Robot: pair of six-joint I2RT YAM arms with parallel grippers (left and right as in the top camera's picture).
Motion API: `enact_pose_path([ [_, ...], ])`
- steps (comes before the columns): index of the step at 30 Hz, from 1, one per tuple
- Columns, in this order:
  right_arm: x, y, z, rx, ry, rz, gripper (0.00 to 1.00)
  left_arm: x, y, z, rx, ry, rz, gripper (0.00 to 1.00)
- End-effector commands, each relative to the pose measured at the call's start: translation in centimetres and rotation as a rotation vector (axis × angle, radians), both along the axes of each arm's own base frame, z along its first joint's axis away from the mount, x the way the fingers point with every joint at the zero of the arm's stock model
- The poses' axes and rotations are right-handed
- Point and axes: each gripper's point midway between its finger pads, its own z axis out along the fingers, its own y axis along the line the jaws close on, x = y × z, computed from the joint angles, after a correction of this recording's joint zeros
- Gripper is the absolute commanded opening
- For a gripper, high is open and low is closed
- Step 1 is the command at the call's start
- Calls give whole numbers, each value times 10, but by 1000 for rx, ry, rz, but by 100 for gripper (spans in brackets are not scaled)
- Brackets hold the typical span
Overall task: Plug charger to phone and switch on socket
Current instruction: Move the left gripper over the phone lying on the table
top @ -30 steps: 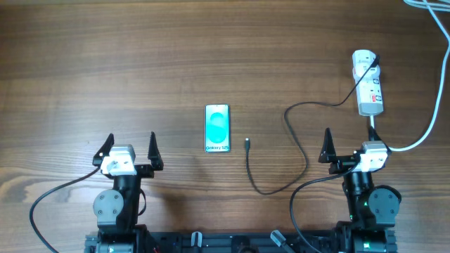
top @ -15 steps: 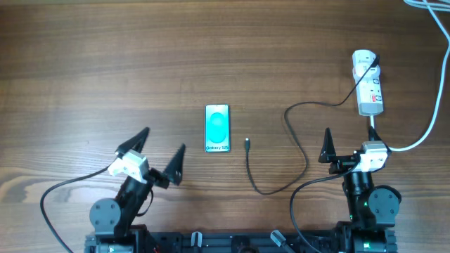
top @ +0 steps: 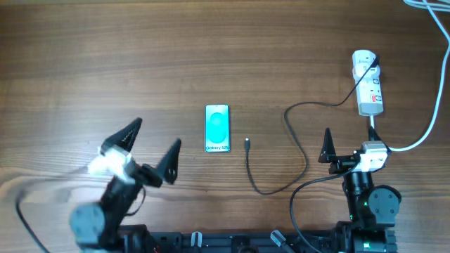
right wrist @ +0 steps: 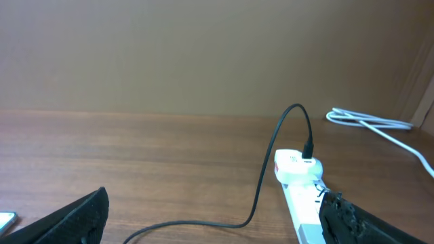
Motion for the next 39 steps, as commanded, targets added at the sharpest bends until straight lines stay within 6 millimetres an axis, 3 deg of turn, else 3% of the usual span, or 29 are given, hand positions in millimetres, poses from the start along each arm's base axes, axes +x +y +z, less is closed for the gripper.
enact_pose_path([
  [1, 0, -3, 0, 0, -2, -14, 100, 31, 8, 8, 45, 310, 46, 100],
  [4, 0, -3, 0, 0, -2, -14, 100, 46, -11, 11, 8, 474, -91, 100],
  [9, 0, -3, 0, 1, -2, -14, 100, 61, -35, -13, -82, 705, -270, 100],
  [12, 0, -3, 0, 1, -2, -14, 100, 74, -34, -41, -100, 873, -189, 99],
  [15, 0, -3, 0, 0, -2, -14, 100, 78, -37, -62, 1, 1009, -86, 100],
  [22, 0, -3, 0, 1, -2, -14, 100, 86, -57, -67, 365, 1371, 100, 100],
  [25, 0, -3, 0, 1, -2, -14, 100, 95, -64, -80, 557, 1440, 173, 100],
  [26, 0, -3, 0, 1, -2, -14, 100, 99, -77, -90, 603, 1455, 159, 100],
  [29, 0, -3, 0, 1, -2, -14, 100, 112, -115, -121, 656, 1436, 101, 100],
  [33, 0, -3, 0, 0, -2, -14, 100, 117, -140, -156, 673, 1467, 102, 100],
  [36, 0, -3, 0, 0, -2, -14, 100, 123, -144, -178, 627, 1520, 166, 100],
  [39, 0, -3, 0, 0, -2, -14, 100, 129, -134, -194, 559, 1591, 258, 100],
])
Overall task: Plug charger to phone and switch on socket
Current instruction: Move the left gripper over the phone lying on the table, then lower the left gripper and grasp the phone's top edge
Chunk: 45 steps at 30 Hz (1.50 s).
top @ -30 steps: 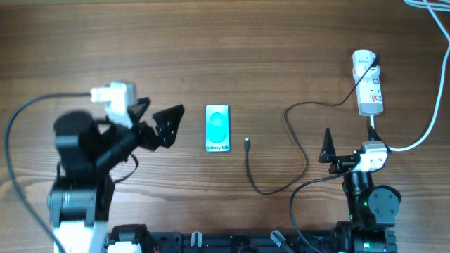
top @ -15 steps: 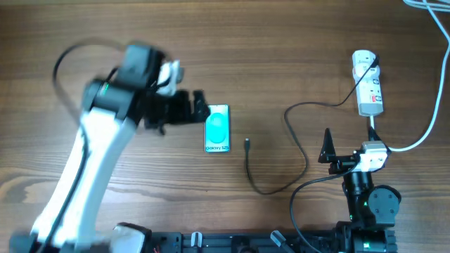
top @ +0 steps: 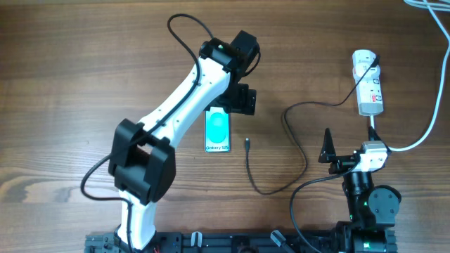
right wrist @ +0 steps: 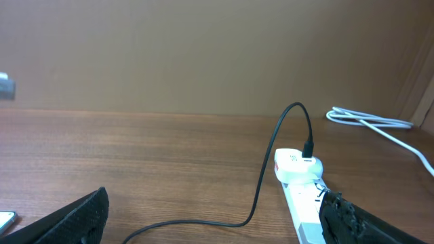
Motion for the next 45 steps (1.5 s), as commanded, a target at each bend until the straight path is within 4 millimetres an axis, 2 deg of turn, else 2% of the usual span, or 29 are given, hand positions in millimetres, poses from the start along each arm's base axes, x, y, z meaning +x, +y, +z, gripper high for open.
enact_pose_path([
  [1, 0, -3, 1, 0, -4, -14, 100, 15, 16, -15, 33, 15, 177, 100],
  [4, 0, -3, 1, 0, -4, -13, 100, 18, 27, -28, 37, 42, 207, 100],
  [8, 0, -3, 1, 0, -4, -14, 100, 10, 29, -41, 28, 82, 213, 100],
  [14, 0, -3, 1, 0, -4, -14, 100, 7, 27, -67, 19, 75, 180, 100],
  [19, 0, -3, 1, 0, -4, -14, 100, -3, 19, -82, -45, 122, 185, 100],
  [27, 0, -3, 1, 0, -4, -13, 100, -2, 25, -87, 44, 61, 187, 100],
  [39, 0, -3, 1, 0, -4, -14, 100, -2, 26, -90, 48, 62, 152, 100],
  [45, 0, -3, 1, 0, -4, -14, 100, 0, 33, -90, 48, 70, 174, 100],
])
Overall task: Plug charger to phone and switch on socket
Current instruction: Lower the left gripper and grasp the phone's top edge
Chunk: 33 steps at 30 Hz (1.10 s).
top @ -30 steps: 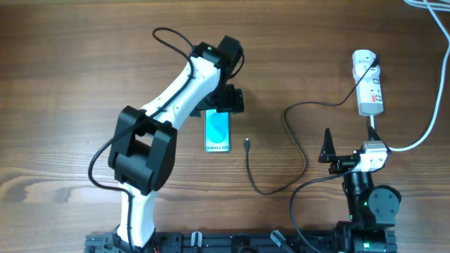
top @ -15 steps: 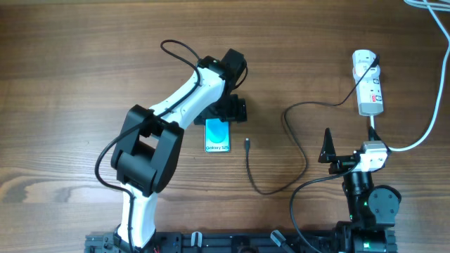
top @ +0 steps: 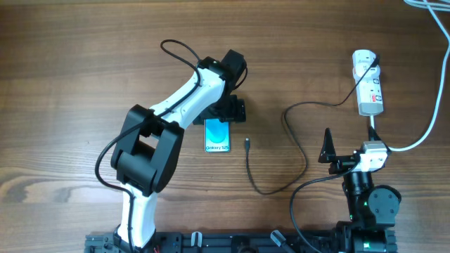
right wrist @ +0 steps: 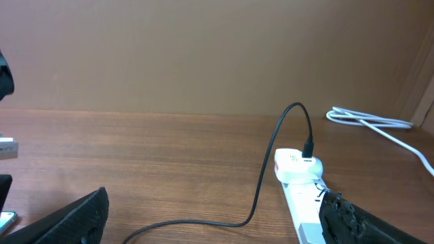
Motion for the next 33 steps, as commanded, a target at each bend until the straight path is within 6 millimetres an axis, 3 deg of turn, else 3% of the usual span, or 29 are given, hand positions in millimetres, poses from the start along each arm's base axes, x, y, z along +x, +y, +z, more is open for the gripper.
enact_pose_path([
  [1, 0, -3, 0, 0, -4, -14, 100, -1, 10, -8, 25, 17, 6, 100],
  [12, 0, -3, 0, 0, -4, -14, 100, -18, 8, -25, -9, 70, 7, 100],
  [24, 0, -3, 0, 0, -4, -14, 100, -19, 7, -33, 2, 50, -5, 100],
  [27, 0, -3, 0, 0, -4, -14, 100, -20, 8, -33, 3, 53, -5, 94],
  [31, 0, -3, 0, 0, -4, -14, 100, -19, 8, -33, 3, 52, -5, 74],
  [33, 0, -3, 0, 0, -4, -14, 100, -19, 7, -33, 2, 51, -5, 70],
])
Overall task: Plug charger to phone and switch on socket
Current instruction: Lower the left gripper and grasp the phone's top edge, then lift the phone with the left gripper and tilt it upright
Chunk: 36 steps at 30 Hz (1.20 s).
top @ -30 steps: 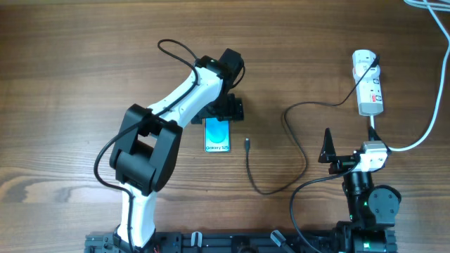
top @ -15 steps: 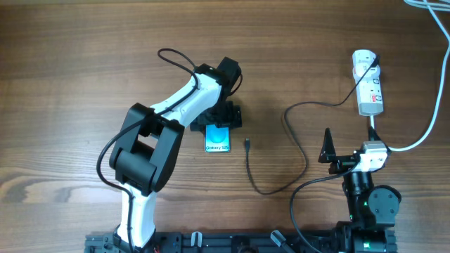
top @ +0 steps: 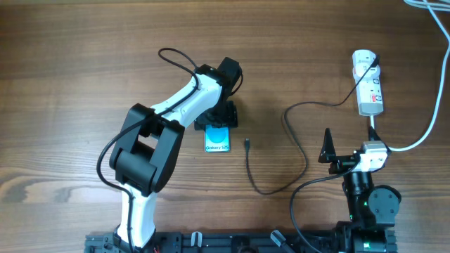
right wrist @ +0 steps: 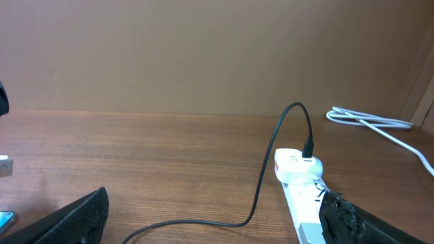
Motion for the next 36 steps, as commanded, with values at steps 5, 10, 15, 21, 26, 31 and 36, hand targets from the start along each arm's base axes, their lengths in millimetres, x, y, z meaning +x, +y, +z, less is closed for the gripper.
enact_pose_path([
  [5, 0, -3, 0, 0, -4, -14, 100, -8, 1, -10, 7, 28, -6, 66],
  [10, 0, -3, 0, 0, -4, -14, 100, -8, 2, -9, 7, 30, -1, 64],
  [15, 0, -3, 0, 0, -4, -14, 100, -12, -8, 11, -47, 57, 3, 60],
  [21, 0, -3, 0, 0, -4, -14, 100, -26, -39, 60, -258, 145, 21, 60],
  [26, 0, -3, 0, 0, -4, -14, 100, -50, -70, 115, -553, 288, 57, 61],
  [31, 0, -3, 0, 0, -4, -14, 100, -65, -90, 171, -854, 455, 113, 60],
  [36, 0, -3, 0, 0, -4, -14, 100, -64, -99, 216, -1103, 590, 168, 60],
])
